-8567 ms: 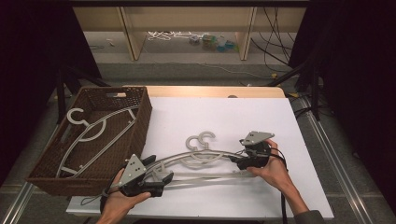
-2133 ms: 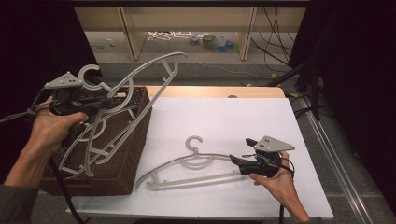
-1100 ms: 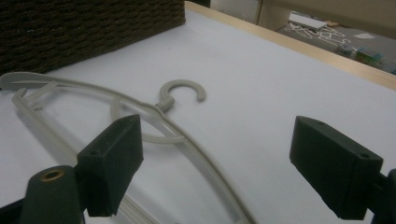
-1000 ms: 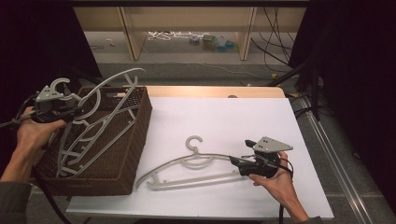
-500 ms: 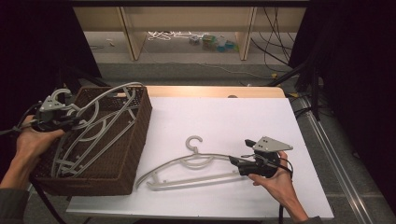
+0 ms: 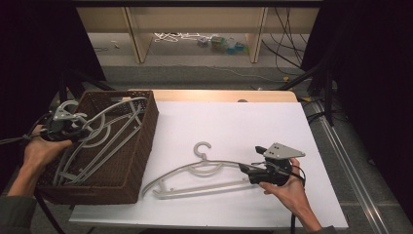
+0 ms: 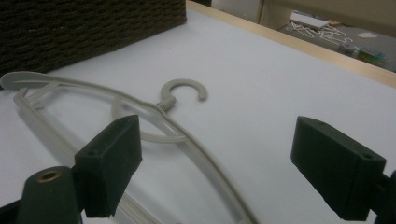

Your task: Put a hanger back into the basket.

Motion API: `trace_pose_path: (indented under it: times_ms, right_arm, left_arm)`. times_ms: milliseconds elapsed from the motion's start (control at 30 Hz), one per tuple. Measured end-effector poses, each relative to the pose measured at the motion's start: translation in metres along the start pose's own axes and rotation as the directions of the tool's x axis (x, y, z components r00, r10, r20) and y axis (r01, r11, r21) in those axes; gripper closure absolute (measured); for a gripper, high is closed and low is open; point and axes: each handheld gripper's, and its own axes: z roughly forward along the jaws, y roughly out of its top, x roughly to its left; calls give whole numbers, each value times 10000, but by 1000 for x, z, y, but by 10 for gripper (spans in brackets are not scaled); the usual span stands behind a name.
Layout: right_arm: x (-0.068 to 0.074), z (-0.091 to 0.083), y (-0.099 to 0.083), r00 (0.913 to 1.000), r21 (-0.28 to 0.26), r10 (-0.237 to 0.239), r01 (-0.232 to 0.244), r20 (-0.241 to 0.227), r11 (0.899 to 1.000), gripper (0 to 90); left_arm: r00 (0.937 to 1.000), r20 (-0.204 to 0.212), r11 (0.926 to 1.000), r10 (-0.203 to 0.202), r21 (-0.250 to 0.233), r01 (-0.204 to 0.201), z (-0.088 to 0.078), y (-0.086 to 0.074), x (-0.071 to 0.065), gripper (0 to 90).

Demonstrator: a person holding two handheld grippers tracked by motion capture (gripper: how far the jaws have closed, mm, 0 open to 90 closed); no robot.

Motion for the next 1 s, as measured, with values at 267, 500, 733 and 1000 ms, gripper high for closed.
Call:
trace_pose_path:
  times_ms: [267, 500, 733, 1000]
  right_arm:
    - [1, 0, 0, 10000, -1, -2, 2, 0, 10000, 173]
    - [1, 1, -1, 10000, 75, -42, 42, -53, 10000, 173]
    - [0, 1, -1, 10000, 85, -48, 48, -19, 10000, 177]
    - [1, 2, -2, 10000, 90, -31, 31, -32, 10000, 174]
  left_arm:
    - [9985, 35, 9953, 555, 787, -556, 21, 2, -10, 821]
    - [10000, 88, 9962, 16, 871, -24, 26, -3, -4, 810]
    - [9949, -324, 9878, -958, 1201, 990, 26, -8, 3, 657]
    - [9638, -391, 9645, -2637, -223, 2630, 3, -4, 9, 425]
